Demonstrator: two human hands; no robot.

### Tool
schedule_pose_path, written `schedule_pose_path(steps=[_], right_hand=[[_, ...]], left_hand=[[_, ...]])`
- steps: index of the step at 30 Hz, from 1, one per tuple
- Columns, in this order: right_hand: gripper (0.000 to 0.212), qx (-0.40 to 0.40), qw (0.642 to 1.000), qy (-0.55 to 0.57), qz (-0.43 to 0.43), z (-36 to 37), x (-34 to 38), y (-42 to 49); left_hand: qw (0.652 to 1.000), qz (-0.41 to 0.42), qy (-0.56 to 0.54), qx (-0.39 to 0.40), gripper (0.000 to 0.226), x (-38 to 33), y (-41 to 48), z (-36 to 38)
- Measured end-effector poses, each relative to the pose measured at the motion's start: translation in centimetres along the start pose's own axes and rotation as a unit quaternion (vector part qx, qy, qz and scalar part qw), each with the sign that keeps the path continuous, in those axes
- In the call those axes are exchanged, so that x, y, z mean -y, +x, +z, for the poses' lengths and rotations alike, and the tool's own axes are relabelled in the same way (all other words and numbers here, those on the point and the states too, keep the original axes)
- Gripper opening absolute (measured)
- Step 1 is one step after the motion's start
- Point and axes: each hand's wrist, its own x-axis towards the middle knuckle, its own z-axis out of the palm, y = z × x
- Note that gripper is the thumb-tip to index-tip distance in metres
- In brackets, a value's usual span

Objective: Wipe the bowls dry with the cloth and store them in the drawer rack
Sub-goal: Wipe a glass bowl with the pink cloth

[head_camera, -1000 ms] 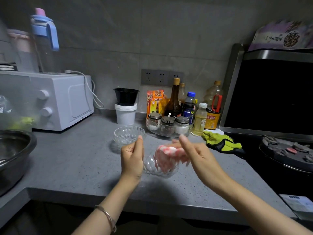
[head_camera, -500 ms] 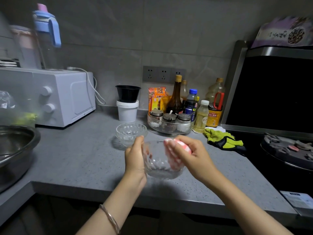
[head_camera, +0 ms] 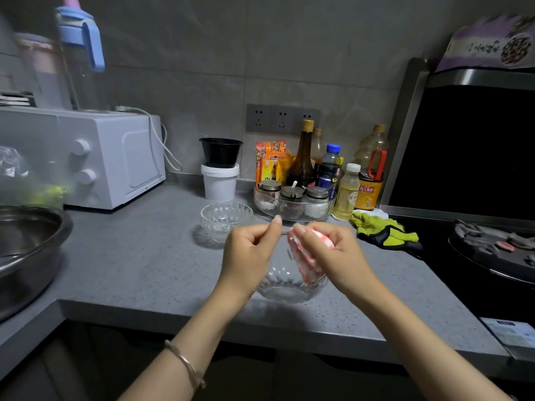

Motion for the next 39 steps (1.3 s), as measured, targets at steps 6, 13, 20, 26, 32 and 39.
schedule_pose_path(steps=[6, 13, 20, 26, 32, 39], right_hand=[[0.045, -0.081, 0.984, 0.113, 0.109, 0.1, -1.0, -0.2], [0.026, -0.01, 0.998, 0.025, 0.063, 0.0, 0.8, 0.2], [0.028, -0.052, 0.993, 0.071, 0.083, 0.2, 0.1, 0.3], [0.033, -0.059, 0.988, 0.1, 0.106, -0.5, 0.6, 0.2], [0.036, -0.013, 0.996, 0.03, 0.078, -0.6, 1.2, 0.5], [0.041, -0.054, 0.984, 0.122, 0.116, -0.3, 0.0, 0.2]], left_hand=[[0.936, -0.263, -0.219, -0.086, 0.033, 0.5, -0.2, -0.1], [0.998, -0.042, -0.014, 0.051, 0.066, -0.7, 0.6, -0.5], [0.963, -0.193, -0.187, -0.031, 0.05, -0.8, 0.1, 0.1], [0.98, -0.161, -0.117, 0.004, 0.05, -0.5, 0.5, -0.7], [0.989, -0.095, -0.092, 0.059, 0.065, -1.4, 0.4, -0.2], [0.949, -0.208, -0.235, -0.034, 0.04, -0.4, 0.0, -0.1]])
